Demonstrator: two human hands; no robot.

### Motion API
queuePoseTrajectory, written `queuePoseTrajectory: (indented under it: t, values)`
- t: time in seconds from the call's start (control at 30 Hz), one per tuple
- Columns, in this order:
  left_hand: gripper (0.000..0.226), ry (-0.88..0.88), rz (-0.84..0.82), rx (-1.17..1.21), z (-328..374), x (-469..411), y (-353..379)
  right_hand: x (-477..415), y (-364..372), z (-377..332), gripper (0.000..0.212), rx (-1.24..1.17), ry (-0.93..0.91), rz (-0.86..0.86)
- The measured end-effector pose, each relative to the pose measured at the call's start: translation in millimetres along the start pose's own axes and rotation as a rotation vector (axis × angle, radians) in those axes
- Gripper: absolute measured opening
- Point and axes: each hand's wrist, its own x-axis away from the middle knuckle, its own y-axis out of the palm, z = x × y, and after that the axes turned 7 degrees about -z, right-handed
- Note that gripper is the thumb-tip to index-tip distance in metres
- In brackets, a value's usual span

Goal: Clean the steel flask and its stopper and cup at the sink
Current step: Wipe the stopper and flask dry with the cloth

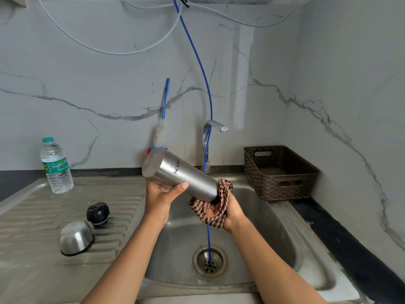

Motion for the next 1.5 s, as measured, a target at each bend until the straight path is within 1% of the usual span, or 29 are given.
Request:
queuePoseTrajectory:
  t: [0.17,0.23,0.3,0.33,0.4,0.43,0.5,0.57,0.6,0.67,0.7,0.73,0.77,0.83,0.9,0.97,1.0,1.07,1.13,1.2,1.27,1.33,1.4,1.5]
  values:
    - [0.059,-0.064,-0.073,-0.039,4.7,-6.0,-13.3,-5.4,-2.1,-13.2,0.075,0.002,-0.064,0.053]
    - [0.062,-0.079,-0.084,-0.041,7.0,-7.0,-17.0,-9.8,-3.9,-18.8,0.085,0.049,-0.127,0.147]
    - [0.072,-0.095,-0.083,-0.031,12.7,-6.8,-18.7,-16.8,-10.3,-25.2,0.094,0.111,-0.187,0.229]
    - [0.080,-0.097,-0.069,-0.015,15.8,-7.6,-21.0,-18.3,-13.5,-28.5,0.094,0.122,-0.215,0.258]
    - [0.092,-0.043,-0.023,-0.046,23.1,-10.8,-33.3,-14.0,-12.7,-32.3,0.094,0.127,-0.252,0.279]
    - [0.095,-0.001,-0.012,-0.119,28.4,-11.6,-41.4,-8.8,-9.1,-34.0,0.094,0.143,-0.271,0.291]
    - [0.091,0.058,-0.017,-0.366,42.9,-12.2,-57.2,0.4,-2.4,-40.5,0.085,0.220,-0.352,0.334]
    - [0.085,0.075,-0.081,-0.684,61.2,-14.5,-65.4,8.4,8.6,-47.5,0.067,0.363,-0.428,0.378]
    - [0.087,0.072,-0.152,-0.883,70.5,-17.5,-64.3,11.5,15.7,-51.8,0.058,0.443,-0.463,0.380]
    - [0.106,0.026,-0.365,-1.354,84.7,-26.3,-55.3,17.5,36.4,-58.1,0.036,0.611,-0.533,0.332]
    - [0.115,-0.006,-0.466,-1.558,87.0,-31.3,-49.6,19.3,47.0,-60.5,0.028,0.717,-0.560,0.307]
    - [0.119,-0.032,-0.536,-1.695,86.3,-35.4,-44.1,21.1,58.1,-62.2,0.024,0.826,-0.587,0.278]
    - [0.119,-0.060,-0.578,-1.763,82.8,-38.1,-40.0,22.0,68.0,-63.1,0.022,0.922,-0.611,0.249]
    - [0.116,-0.127,-0.625,-1.763,73.5,-38.8,-35.4,22.5,85.2,-63.8,0.022,1.052,-0.642,0.197]
    - [0.104,-0.190,-0.628,-1.669,66.7,-36.5,-32.7,21.9,98.6,-64.2,0.025,1.113,-0.640,0.163]
    - [0.084,-0.185,-0.558,-1.538,64.2,-33.4,-31.4,20.4,106.2,-64.6,0.024,1.138,-0.631,0.123]
    - [0.080,-0.175,-0.514,-1.491,64.0,-32.0,-31.6,20.0,108.6,-64.3,0.023,1.148,-0.630,0.110]
    - [0.079,-0.176,-0.450,-1.440,63.2,-29.0,-33.7,18.3,111.4,-61.8,0.024,1.147,-0.630,0.094]
    - [0.077,-0.201,-0.397,-1.410,61.2,-25.7,-37.9,16.1,113.3,-56.7,0.031,1.111,-0.634,0.082]
    - [0.078,-0.247,-0.340,-1.338,60.7,-22.2,-44.5,13.9,116.0,-51.6,0.029,1.007,-0.658,0.065]
    - [0.077,-0.294,-0.279,-1.221,62.8,-18.8,-52.0,13.0,118.9,-49.2,0.020,0.803,-0.656,0.066]
    - [0.071,-0.312,-0.196,-1.103,69.3,-16.0,-61.8,11.2,122.8,-46.7,0.021,0.641,-0.631,0.061]
    - [0.067,-0.296,-0.081,-1.014,79.7,-15.7,-75.4,4.1,121.7,-39.6,0.029,0.548,-0.606,0.065]
    - [0.058,-0.254,0.113,-0.971,97.9,-21.2,-105.2,-1.1,115.8,-22.4,0.054,0.445,-0.539,0.051]
